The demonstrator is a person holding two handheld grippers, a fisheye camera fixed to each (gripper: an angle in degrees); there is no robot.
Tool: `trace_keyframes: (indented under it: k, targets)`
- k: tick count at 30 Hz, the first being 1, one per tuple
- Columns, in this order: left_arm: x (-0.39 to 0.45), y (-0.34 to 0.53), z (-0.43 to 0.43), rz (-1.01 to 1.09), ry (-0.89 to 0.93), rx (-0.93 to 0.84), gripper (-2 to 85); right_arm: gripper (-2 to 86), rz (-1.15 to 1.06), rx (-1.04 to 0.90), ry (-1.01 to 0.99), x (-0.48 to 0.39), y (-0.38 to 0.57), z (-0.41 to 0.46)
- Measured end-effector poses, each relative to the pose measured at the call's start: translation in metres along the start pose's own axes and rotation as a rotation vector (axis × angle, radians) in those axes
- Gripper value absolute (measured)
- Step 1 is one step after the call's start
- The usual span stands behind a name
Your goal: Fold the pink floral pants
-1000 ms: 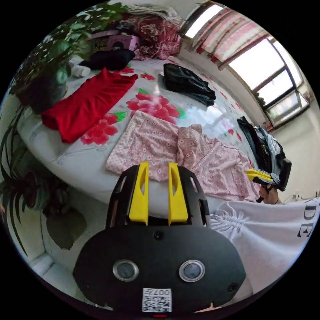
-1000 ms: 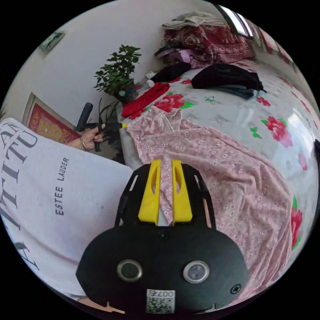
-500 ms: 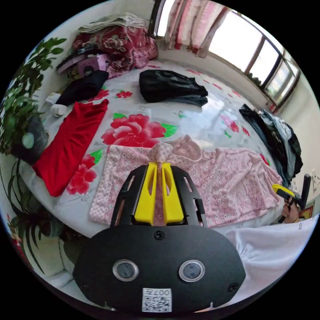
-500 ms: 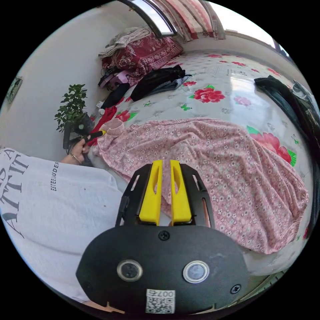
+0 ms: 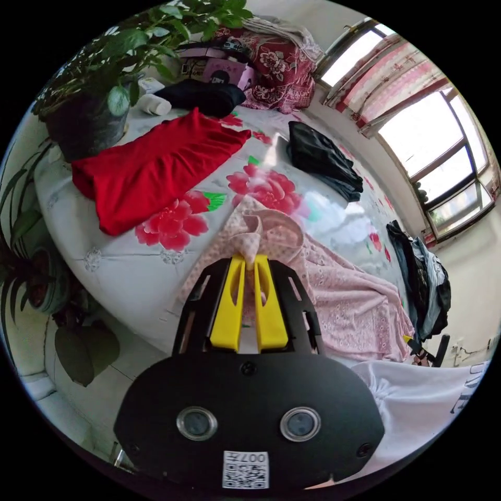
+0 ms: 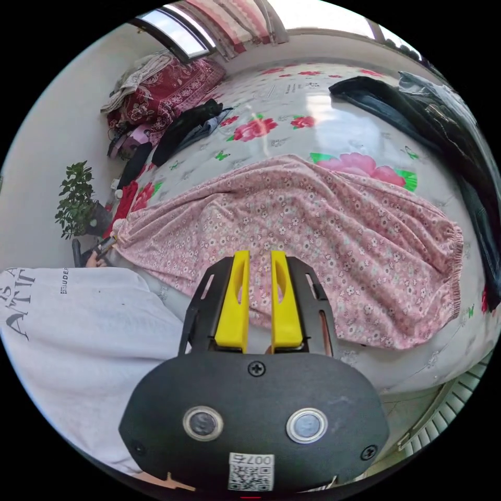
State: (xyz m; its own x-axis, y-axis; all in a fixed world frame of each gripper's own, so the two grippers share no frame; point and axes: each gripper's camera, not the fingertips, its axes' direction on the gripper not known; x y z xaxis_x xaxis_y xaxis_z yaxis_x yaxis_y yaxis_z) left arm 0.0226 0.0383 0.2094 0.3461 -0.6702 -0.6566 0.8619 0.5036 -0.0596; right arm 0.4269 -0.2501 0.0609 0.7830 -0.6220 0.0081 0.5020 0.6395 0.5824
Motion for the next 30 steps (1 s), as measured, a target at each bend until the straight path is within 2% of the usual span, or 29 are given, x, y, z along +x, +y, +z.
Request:
trace_keyframes:
  k: [3, 7, 12, 16, 21, 25, 28, 30]
  targets:
    - [-0.002, -0.009, -0.029, 0.023, 0.008, 0.095, 0.5, 5.6, -0.018, 0.021, 0.022, -0.004, -0.013, -0.005]
    - [-0.030, -0.015, -0.030, -0.070, 0.065, 0.041, 0.3, 6.1, -0.095, -0.012, 0.001, -0.019, -0.020, 0.001]
    - [-0.024, -0.035, -0.048, -0.023, 0.094, 0.049, 0.2, 5.9, -0.381, -0.224, 0.128, -0.051, 0.008, 0.024]
    - [-0.024, -0.059, -0.056, -0.044, 0.170, 0.057, 0.0, 3.1, -0.452, -0.387, 0.199, -0.056, 0.007, 0.058]
    - [-0.022, -0.090, -0.080, -0.017, 0.217, 0.082, -0.2, 0.1, -0.541, -0.304, 0.280, -0.056, -0.002, 0.021]
    - [-0.024, -0.085, -0.087, 0.037, 0.127, 0.055, -0.2, 0.1, -0.532, -0.248, 0.248, -0.051, 0.002, -0.020]
    - [-0.049, -0.064, -0.061, -0.037, 0.057, -0.029, 0.0, 0.7, -0.403, -0.232, 0.229, -0.031, 0.014, -0.012]
    - [-0.067, -0.051, -0.034, -0.125, 0.020, -0.129, 0.2, 0.9, -0.306, -0.289, 0.216, -0.007, 0.024, 0.012]
